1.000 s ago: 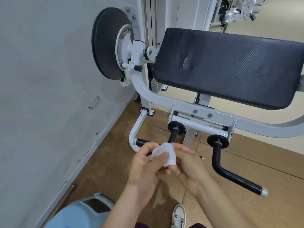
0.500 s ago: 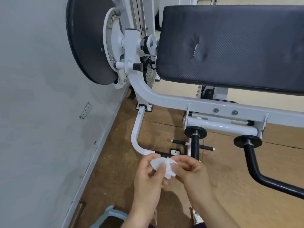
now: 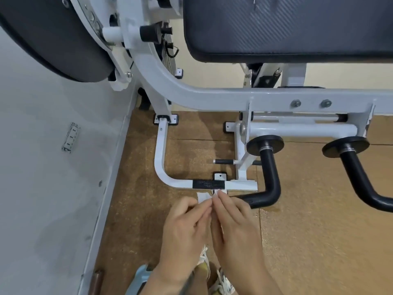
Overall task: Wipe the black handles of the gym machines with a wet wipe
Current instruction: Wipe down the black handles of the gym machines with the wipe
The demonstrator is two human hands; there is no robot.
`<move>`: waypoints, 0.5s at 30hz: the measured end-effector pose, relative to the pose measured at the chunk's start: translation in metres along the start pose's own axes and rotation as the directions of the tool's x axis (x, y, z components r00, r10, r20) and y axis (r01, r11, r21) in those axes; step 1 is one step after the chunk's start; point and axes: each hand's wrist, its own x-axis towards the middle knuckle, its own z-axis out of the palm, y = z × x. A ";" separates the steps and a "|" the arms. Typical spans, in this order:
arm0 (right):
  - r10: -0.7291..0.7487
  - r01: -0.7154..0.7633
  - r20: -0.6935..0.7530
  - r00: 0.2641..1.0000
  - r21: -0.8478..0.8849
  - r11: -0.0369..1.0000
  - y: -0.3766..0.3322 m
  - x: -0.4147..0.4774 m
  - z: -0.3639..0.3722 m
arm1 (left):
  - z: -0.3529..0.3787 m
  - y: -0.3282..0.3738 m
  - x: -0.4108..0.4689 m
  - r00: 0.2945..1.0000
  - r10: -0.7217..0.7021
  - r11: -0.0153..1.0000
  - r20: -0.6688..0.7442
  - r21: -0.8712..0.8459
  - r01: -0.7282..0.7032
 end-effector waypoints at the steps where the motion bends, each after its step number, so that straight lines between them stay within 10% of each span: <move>1: -0.012 0.012 -0.030 0.999 -0.008 1.000 0.004 -0.003 0.002 | 0.002 -0.004 -0.002 0.999 0.042 0.999 -0.028 0.028 -0.041; 15: 0.010 -0.014 -0.250 0.968 -0.013 1.000 0.012 0.003 0.011 | 0.019 -0.015 -0.010 0.977 0.207 0.978 -0.055 0.022 -0.206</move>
